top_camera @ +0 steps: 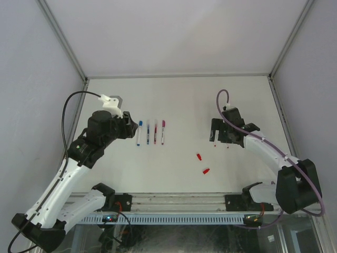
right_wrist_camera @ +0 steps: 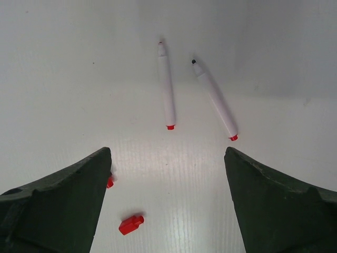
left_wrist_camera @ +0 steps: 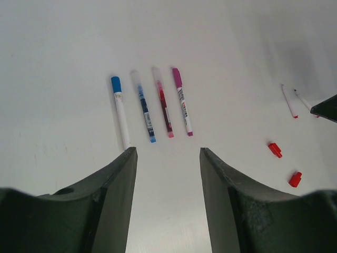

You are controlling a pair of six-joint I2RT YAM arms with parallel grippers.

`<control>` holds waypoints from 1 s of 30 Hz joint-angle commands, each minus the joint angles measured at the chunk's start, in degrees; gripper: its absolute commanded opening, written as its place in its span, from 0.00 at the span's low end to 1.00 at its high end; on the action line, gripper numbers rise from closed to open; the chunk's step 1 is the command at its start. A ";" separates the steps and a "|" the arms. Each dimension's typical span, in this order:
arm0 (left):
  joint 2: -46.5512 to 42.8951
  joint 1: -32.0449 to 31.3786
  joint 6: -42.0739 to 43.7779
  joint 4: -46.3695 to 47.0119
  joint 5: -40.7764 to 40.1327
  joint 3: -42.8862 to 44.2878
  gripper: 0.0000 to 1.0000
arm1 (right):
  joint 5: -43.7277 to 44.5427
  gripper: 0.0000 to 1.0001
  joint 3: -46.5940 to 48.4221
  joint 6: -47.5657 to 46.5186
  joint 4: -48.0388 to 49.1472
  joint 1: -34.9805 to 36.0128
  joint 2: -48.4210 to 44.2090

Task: Insert the pens into the pen caps
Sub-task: Pick up the pen from the center of the board.

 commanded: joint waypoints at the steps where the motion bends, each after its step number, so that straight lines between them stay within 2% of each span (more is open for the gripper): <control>1: -0.33 0.44 1.45 2.05 -0.60 -0.88 0.56 | -0.46 0.85 3.74 -1.36 1.90 -0.48 1.99; 6: -0.49 0.52 1.91 1.81 -1.24 -1.00 0.57 | -0.91 0.72 5.81 -1.83 1.42 -0.57 5.77; 17: 0.12 0.79 1.89 1.71 -0.50 -0.96 0.57 | -2.32 0.52 8.28 -2.30 2.27 -0.66 13.62; 30: 0.72 1.48 1.98 1.73 0.08 -1.07 0.57 | -3.28 0.39 10.40 -3.77 2.05 -0.58 20.12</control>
